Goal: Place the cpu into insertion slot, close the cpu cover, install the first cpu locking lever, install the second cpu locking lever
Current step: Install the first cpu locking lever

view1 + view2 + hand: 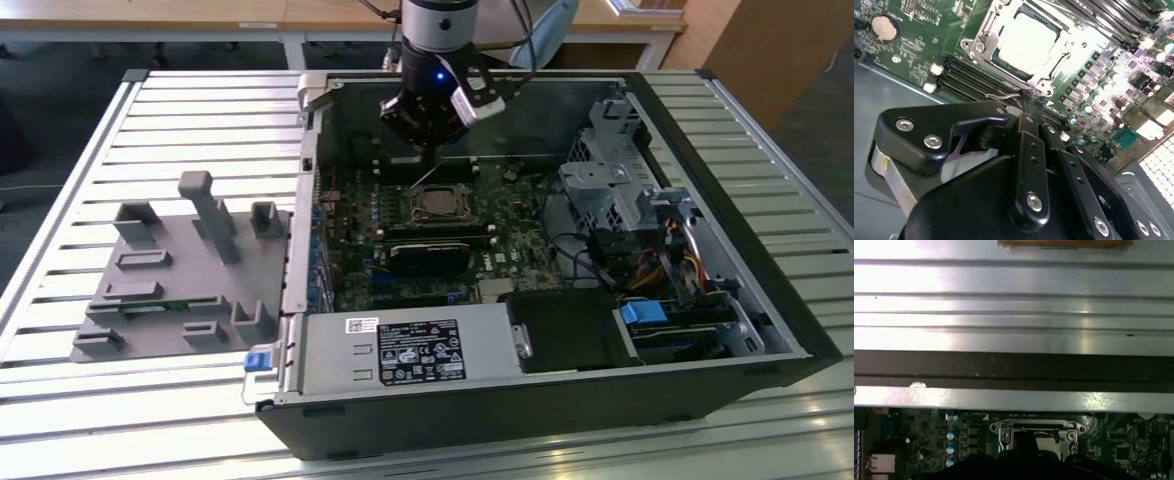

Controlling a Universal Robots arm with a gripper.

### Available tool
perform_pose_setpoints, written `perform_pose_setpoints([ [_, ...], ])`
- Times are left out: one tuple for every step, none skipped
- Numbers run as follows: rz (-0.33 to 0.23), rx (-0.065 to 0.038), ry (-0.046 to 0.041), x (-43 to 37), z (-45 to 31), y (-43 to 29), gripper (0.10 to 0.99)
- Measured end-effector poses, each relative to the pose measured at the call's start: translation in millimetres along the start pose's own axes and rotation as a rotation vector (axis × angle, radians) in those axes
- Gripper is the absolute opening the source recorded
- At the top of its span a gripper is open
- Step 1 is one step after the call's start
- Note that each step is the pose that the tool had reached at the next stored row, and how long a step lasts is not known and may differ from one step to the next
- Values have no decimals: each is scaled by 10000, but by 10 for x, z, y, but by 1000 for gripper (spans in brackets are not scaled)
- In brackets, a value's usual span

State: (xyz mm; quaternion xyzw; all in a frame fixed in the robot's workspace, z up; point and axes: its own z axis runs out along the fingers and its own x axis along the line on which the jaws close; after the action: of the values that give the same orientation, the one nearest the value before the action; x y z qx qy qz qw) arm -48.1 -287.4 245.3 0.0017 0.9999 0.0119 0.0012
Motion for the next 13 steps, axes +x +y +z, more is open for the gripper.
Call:
perform_pose_setpoints([
  [0, -145, -2, -1, 3, 1, 106],
  [2, -282, 0, 0, 6, 0, 106],
  [2, -356, 0, 0, 13, 0, 106],
  [1, -368, -10, -1, 26, 1, 106],
  [1, -367, -16, -1, 37, 0, 106],
  [0, -365, -18, -3, 47, 0, 106],
  [0, -366, -21, -7, 57, 0, 106],
  [1, -365, -22, -14, 63, 0, 106],
  [1, -364, -21, -25, 69, 0, 106],
  [1, -364, -20, -37, 75, 0, 106],
  [0, -364, -21, -50, 81, 1, 106],
  [0, -364, -21, -62, 88, 3, 106],
  [0, -366, -22, -69, 96, 4, 106],
])
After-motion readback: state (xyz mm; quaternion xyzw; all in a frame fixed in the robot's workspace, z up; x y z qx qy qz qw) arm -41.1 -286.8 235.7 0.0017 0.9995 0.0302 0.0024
